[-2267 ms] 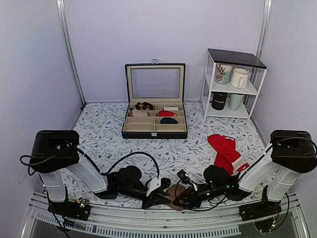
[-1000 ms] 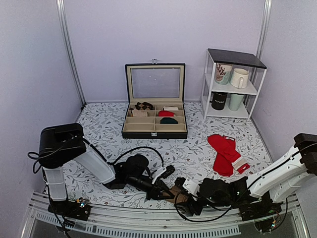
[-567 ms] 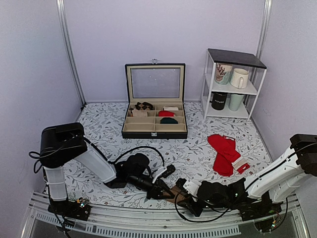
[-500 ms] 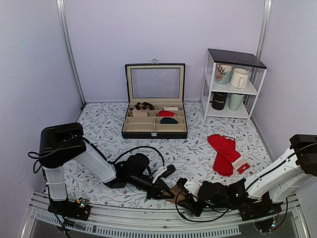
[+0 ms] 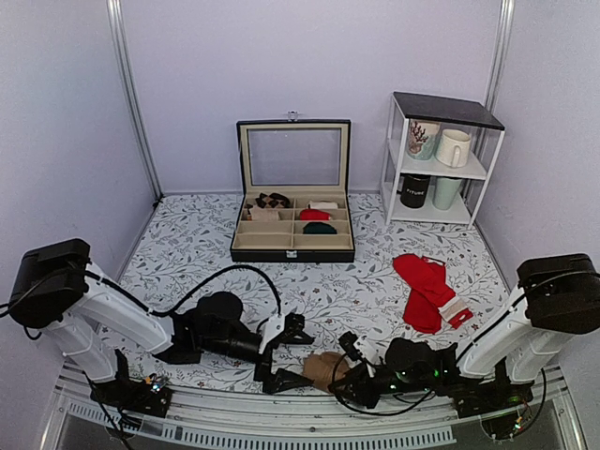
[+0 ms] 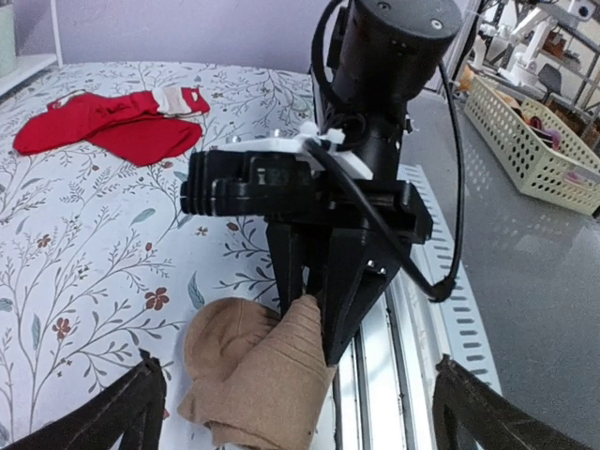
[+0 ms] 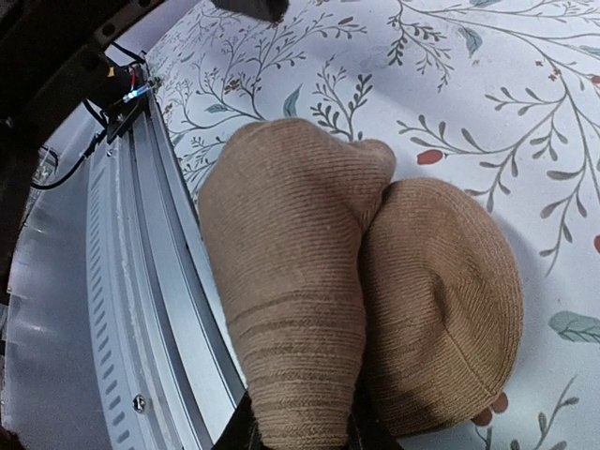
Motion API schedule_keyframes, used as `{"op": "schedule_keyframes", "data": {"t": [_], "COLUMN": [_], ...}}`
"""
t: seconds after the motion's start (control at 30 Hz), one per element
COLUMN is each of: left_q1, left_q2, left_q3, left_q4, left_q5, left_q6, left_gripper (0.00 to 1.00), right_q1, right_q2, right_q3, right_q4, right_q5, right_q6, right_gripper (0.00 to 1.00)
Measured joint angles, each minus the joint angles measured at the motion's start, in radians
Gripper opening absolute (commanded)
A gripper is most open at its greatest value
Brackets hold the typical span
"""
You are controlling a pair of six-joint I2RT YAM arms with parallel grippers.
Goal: Roll the socks
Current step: Roll a pair of socks at the center of the board.
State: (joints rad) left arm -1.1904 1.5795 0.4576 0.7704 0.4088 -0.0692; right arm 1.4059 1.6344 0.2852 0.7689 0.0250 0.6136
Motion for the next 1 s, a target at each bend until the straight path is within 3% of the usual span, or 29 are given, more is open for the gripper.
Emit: {"op": "schedule_keyframes", "data": {"t": [0.2,0.23,0.33,0.37,0.53,1.0], "left_q1": [-0.031,-0.034,-0.036,-0.036,-0.035,-0.035], "left_q2": [0.045,0.054,0.072,0.072,0.072,0.218], "left_q3": [-0.098,-0.109,-0.116,-0.114,-0.072,-0.031], "left_q4": [0.093,0.106,0.128,0.132,0.123,0.152], "left_q5": [-0.018,-0.019,-0.023,-0.022,-0.007,0.007], "left_q6": [0.017,0.017,0.014,0.019,0.037,0.04], "left_gripper": [0.99,0.94,0.61,0.59,0.68,0.64], "right_q1": [-0.026,-0.026,-0.031,-0.033,-0.039,-0.048], "right_q2": [0.087,0.094,0.101,0.101,0.101,0.108], "right_q3": [0.019,0.02,0.021,0.021,0.021,0.022], "right_q4": [0.113,0.123,0.135,0.135,0.135,0.143], "right_q5": [-0.071,-0.08,-0.094,-0.099,-0.113,-0.137], "right_q6": [0.034,0.038,0.046,0.047,0.05,0.052], "right_gripper": [0.2,0.2,0.2,0.2,0.2,0.19]}}
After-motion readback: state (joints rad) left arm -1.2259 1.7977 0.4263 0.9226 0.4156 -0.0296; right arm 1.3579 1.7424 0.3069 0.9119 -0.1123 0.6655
